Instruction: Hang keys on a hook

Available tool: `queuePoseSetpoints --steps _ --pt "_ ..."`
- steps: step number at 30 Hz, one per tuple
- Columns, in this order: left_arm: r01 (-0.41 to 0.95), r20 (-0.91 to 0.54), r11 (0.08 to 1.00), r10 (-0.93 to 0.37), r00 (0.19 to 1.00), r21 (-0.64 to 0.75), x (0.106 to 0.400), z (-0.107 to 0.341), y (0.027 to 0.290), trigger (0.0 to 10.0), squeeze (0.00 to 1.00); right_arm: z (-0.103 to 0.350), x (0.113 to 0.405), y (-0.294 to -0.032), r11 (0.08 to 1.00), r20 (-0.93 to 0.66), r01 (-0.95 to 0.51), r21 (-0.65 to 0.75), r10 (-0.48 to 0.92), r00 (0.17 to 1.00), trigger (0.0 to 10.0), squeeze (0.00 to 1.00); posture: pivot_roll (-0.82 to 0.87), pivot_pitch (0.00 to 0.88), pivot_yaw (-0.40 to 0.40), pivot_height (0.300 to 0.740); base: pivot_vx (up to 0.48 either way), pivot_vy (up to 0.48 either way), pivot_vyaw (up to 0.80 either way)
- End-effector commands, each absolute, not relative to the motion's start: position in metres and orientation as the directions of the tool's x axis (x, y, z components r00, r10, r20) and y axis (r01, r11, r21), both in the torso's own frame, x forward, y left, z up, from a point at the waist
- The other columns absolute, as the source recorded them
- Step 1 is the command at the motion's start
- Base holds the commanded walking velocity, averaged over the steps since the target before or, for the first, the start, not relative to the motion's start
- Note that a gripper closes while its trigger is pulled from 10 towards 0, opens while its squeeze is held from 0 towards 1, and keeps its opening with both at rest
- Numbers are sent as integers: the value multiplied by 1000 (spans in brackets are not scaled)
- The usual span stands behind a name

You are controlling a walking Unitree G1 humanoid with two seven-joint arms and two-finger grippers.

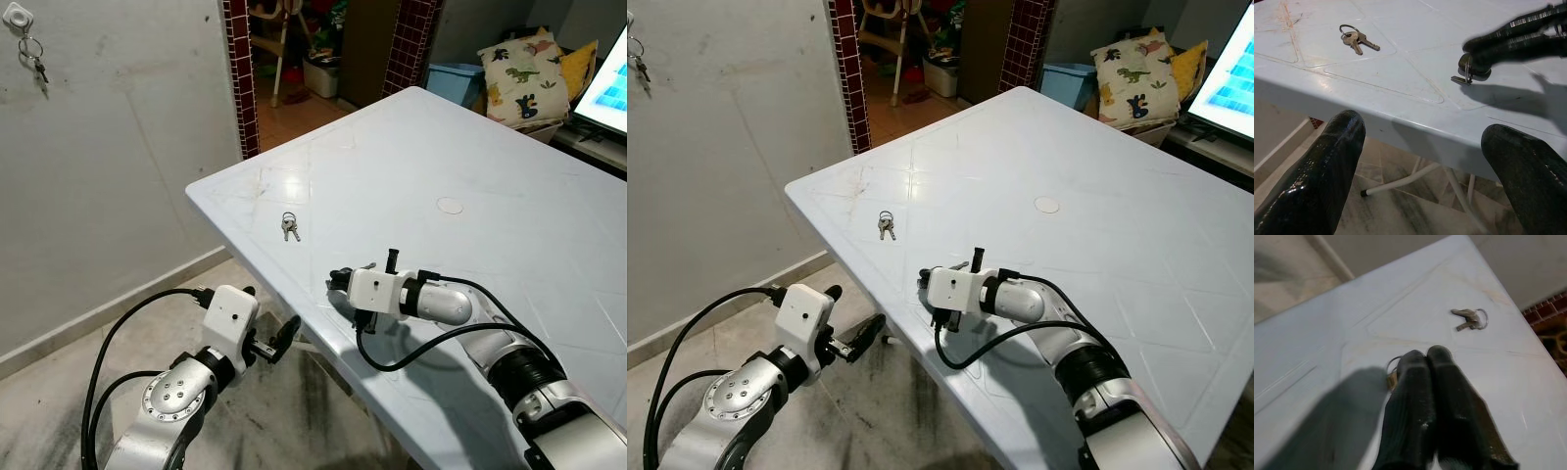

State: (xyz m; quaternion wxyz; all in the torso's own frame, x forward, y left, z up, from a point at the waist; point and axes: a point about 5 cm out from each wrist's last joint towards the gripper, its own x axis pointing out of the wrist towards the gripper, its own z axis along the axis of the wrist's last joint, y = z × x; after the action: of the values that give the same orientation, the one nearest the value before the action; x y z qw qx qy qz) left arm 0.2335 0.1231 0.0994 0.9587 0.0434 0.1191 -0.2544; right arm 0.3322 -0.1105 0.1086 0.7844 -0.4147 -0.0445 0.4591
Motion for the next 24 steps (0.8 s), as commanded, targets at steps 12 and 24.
queuePoseSetpoints --steps 12,24 --pt "505 -245 862 -482 841 37 235 102 122 10000 0 126 346 -117 339 -206 -575 -745 703 681 10000 627 130 64 -29 740 0 0 0" --pt "510 -246 859 -486 839 42 236 103 123 10000 0 131 350 -125 256 -297 -648 -717 729 616 10000 1000 128 64 -23 740 0 0 0"
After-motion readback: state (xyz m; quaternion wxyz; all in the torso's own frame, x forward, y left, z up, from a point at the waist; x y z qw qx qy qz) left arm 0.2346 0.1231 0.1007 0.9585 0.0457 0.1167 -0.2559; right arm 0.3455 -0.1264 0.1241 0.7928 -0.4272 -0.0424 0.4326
